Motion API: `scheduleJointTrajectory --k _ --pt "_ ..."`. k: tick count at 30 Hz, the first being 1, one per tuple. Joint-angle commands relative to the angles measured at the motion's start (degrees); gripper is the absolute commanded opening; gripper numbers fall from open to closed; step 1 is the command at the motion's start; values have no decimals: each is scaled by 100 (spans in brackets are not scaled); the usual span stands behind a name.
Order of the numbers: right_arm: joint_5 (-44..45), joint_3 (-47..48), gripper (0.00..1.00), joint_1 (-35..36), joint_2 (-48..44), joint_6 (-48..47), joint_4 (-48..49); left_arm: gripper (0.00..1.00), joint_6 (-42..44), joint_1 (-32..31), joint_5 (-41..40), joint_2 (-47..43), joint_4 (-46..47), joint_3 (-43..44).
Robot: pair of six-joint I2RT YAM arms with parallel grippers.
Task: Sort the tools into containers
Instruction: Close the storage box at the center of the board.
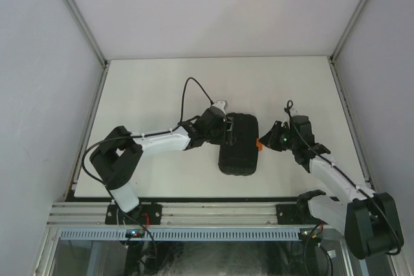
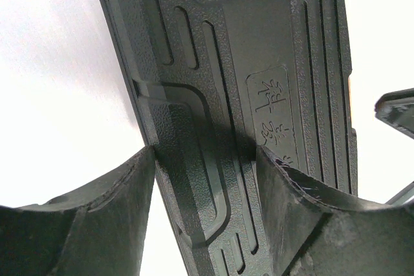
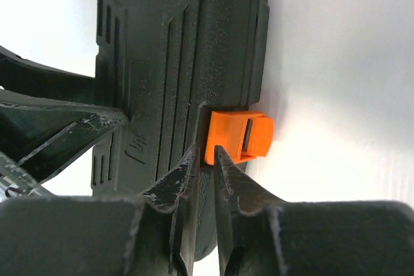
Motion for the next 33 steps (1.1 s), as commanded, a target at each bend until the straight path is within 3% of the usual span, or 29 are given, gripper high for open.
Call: scheduleJointTrajectory --k 1,9,33 --pt "347 123 12 -170 -599 -175 -375 64 427 -100 -37 572 -1193 -317" --pt "709 377 7 -188 -219 -493 -848 63 443 -103 -66 573 -1246 -277" --pt "1218 924 5 286 1157 -725 -876 61 427 -104 -90 595 -1337 -207"
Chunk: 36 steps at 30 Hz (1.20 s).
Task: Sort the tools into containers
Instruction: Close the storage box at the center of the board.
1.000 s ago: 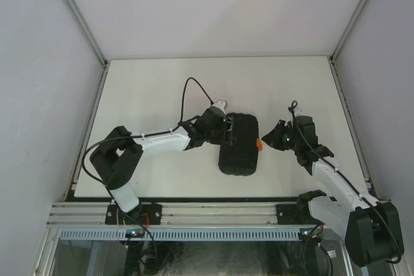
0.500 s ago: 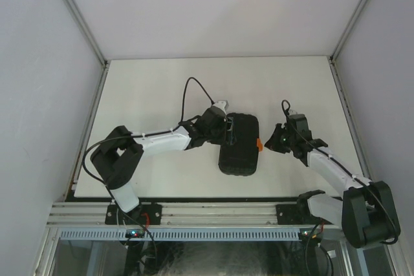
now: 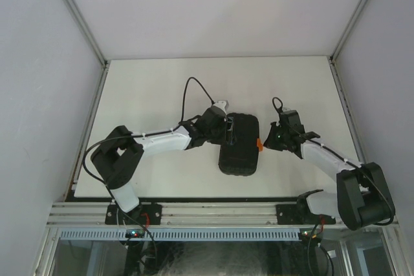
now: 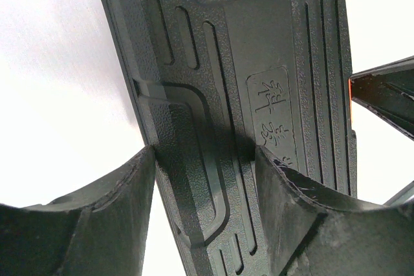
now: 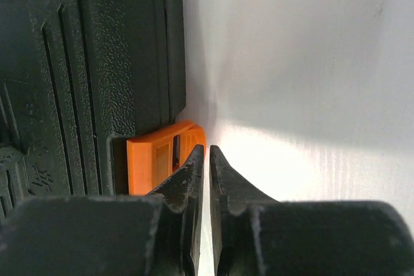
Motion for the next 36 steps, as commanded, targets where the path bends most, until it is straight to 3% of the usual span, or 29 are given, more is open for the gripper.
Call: scheduleJointTrajectory --k 1,28,36 --pt "160 257 5 128 136 -159 56 61 397 -94 -107 546 -1303 -288" --pt "-129 289 5 485 843 -70 377 60 388 -101 -47 599 -1267 -227" --pt "147 319 6 494 603 -124 146 60 363 -96 -238 380 -1287 -336"
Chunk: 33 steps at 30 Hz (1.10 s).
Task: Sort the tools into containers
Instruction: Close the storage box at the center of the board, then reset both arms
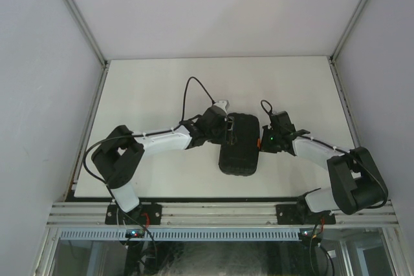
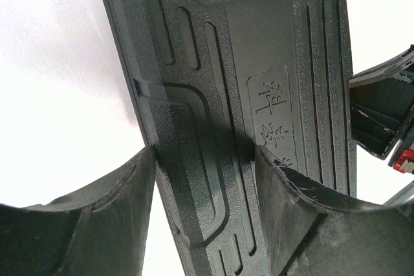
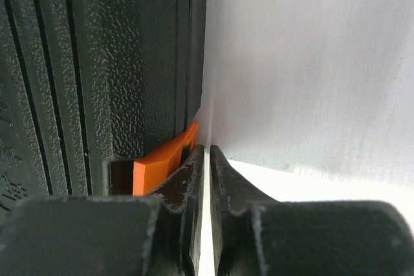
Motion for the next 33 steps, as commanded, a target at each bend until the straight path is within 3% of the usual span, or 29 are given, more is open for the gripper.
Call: scheduleJointTrajectory --k 1,7,11,22,25,33 --pt "258 175 8 45 -316 -49 -116 60 362 -86 -308 282 -1266 -403" --pt "1017 178 18 -120 -1116 -116 -706 62 354 19 -650 -294 -1494 -345" --pt "1489 179 35 -208 -1991 -141 -1078 66 379 143 -1007 -840 -1723 -291" --pt "1100 270 67 -779 -5029 -360 -1551 82 596 460 -1973 -3119 -1925 -536" --pt "1097 495 77 -805 -5513 -449 -1776 85 703 530 -2204 -3887 -1927 -739" --pt "1165 754 92 -810 -6287 -540 -2232 94 880 626 -3071 -5819 -2325 -1071"
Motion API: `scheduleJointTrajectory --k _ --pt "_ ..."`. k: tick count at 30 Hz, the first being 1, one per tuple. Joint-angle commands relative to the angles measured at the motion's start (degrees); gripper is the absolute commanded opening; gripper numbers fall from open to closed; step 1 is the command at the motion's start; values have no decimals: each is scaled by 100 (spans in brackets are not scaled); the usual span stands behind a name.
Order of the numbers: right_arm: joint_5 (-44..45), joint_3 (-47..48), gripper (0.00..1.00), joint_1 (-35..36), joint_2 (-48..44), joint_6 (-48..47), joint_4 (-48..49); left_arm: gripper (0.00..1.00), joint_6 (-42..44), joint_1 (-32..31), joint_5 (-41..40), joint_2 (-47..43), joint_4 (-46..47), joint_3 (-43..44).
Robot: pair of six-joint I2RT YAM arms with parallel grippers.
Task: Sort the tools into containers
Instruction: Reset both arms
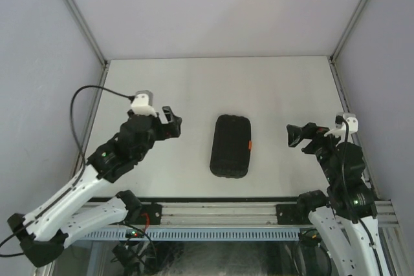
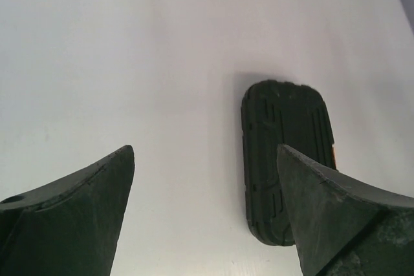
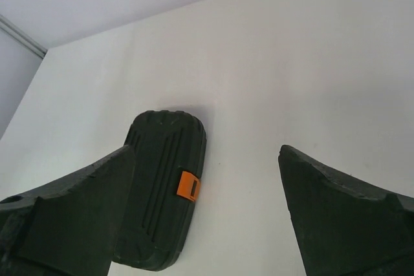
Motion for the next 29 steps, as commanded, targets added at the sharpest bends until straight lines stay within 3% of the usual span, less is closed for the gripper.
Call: scheduleJointTrajectory --k 1,4,14,29 --pt "64 141 94 -14 -254 -156 -341 96 250 45 -798 -1024 -303 -211" --pt "223 130 98 -8 -348 -58 -506 100 292 46 -1129 -1591 -590 -268" --pt "560 28 99 99 -757 120 -504 100 -169 46 -2055 -2698 -1849 -432" --pt "308 -110 100 240 -770 25 -257 100 58 46 -2385 -2859 -1800 -549"
